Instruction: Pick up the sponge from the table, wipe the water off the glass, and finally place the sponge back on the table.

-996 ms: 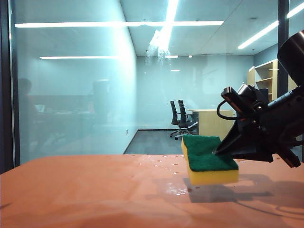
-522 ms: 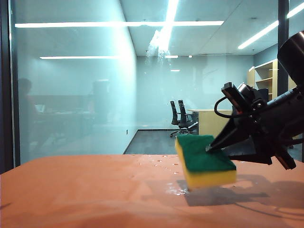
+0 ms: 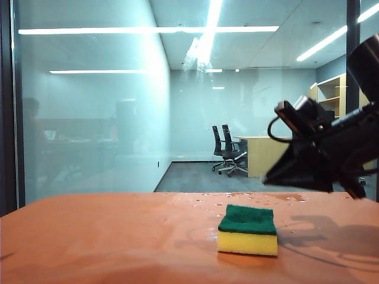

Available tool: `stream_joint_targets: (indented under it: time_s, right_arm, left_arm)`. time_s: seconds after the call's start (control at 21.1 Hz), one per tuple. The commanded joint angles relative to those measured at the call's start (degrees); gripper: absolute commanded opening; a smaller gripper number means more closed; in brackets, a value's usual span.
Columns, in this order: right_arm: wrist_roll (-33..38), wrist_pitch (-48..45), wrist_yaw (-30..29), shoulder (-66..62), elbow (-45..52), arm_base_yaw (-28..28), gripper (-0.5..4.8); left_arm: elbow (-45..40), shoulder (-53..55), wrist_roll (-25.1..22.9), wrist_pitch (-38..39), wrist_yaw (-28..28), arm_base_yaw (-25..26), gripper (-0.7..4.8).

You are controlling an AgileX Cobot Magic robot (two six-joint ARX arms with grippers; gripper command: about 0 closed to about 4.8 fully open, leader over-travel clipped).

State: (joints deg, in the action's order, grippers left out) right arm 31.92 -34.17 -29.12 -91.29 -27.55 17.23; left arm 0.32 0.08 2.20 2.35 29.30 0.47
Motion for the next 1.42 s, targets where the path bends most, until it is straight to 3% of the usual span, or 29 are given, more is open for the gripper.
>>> stream_joint_targets:
  time_s: [0.05, 0.28, 0.43, 0.57, 0.71, 0.95, 1.04, 1.23, 1.42]
  right_arm:
    - [-0.98, -8.92, 4.04, 0.15, -0.28, -0.07, -0.09]
    - [-5.86, -13.38, 9.68, 0.31, -0.33, -1.86, -0.09]
    - [-7.78, -13.35, 9.92, 2.54, -0.28, -7.43, -0.09]
    - [-9.64, -9.77, 9.92, 7.32, -0.24, -12.41, -0.09]
    - [-16.5, -0.5, 12.41, 15.93, -0.24, -16.09, -0.09]
    - [-25.68, 15.23, 21.99, 30.67, -0.24, -16.76, -0.09]
    - [-26.4, 19.89, 23.32, 35.76, 0.26, -16.76, -0.09]
    - [-26.34, 18.93, 26.75, 46.8, 5.9, -16.63, -0.09]
    - [-25.66, 19.15, 28.11, 56.96, 12.33, -16.63, -0.09]
  left_arm:
    - [0.24, 0.07, -0.22, -0.74, 0.07, -0.02, 1.83]
    - [0.24, 0.07, -0.22, -0.74, 0.07, -0.02, 1.83]
    - [0.24, 0.07, -0.24, -0.74, 0.07, -0.02, 1.83]
    - [0.24, 0.07, -0.22, -0.74, 0.09, -0.02, 1.83]
    - [0.24, 0.07, -0.24, -0.74, 0.07, -0.02, 1.83]
    - [0.24, 0.07, -0.24, -0.74, 0.07, -0.02, 1.83]
    - [0.24, 0.07, -0.26, -0.79, -0.09, 0.0, 1.82]
    - [0.24, 0.07, -0.28, -1.07, -2.64, 0.0, 1.15]
    - [0.24, 0.07, -0.31, -1.9, -7.89, 0.0, 1.15]
